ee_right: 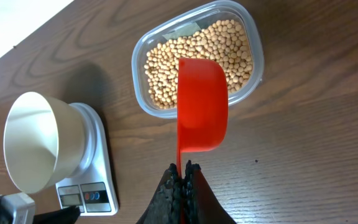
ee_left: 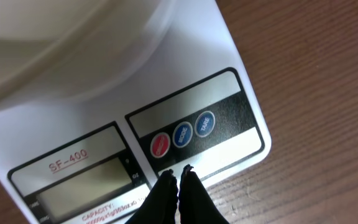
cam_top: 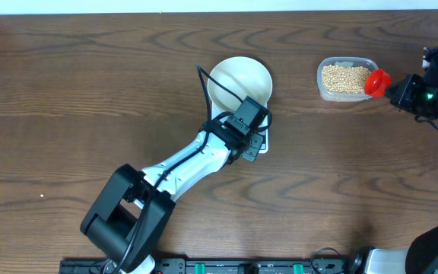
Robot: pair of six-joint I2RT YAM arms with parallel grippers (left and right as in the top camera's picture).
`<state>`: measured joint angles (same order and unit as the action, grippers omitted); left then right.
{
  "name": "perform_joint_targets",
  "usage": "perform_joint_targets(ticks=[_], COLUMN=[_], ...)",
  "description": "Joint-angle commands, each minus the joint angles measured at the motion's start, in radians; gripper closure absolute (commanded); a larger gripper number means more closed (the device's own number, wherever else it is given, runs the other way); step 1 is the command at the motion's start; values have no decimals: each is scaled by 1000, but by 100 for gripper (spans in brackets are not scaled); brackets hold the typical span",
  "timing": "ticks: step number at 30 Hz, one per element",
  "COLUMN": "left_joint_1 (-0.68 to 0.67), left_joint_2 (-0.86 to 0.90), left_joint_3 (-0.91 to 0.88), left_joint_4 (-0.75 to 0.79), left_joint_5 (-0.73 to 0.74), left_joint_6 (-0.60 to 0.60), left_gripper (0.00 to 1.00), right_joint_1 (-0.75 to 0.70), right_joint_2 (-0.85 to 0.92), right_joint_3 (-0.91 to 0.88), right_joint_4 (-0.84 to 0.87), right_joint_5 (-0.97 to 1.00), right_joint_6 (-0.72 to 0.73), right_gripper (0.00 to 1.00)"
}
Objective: Scoop item into bowl and weigh 50g on scale
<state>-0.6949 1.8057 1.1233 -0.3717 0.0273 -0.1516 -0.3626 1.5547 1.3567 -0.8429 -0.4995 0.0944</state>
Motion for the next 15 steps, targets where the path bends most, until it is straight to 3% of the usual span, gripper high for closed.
perform_joint_targets(ticks=[1,15], left_joint_1=[3,31], left_joint_2=[31,58], left_joint_3=[-10,-10], left_joint_4=[11,83], left_joint_5=[-15,-47], left_joint_6=[27,48], left_gripper=[93,92], right_joint_1=[3,3], right_joint_2=[-14,-14], right_joint_3=[9,9], right_joint_4=[-3,-6], right_joint_5=[1,2], right_joint_6=[2,1], right_gripper=[99,99])
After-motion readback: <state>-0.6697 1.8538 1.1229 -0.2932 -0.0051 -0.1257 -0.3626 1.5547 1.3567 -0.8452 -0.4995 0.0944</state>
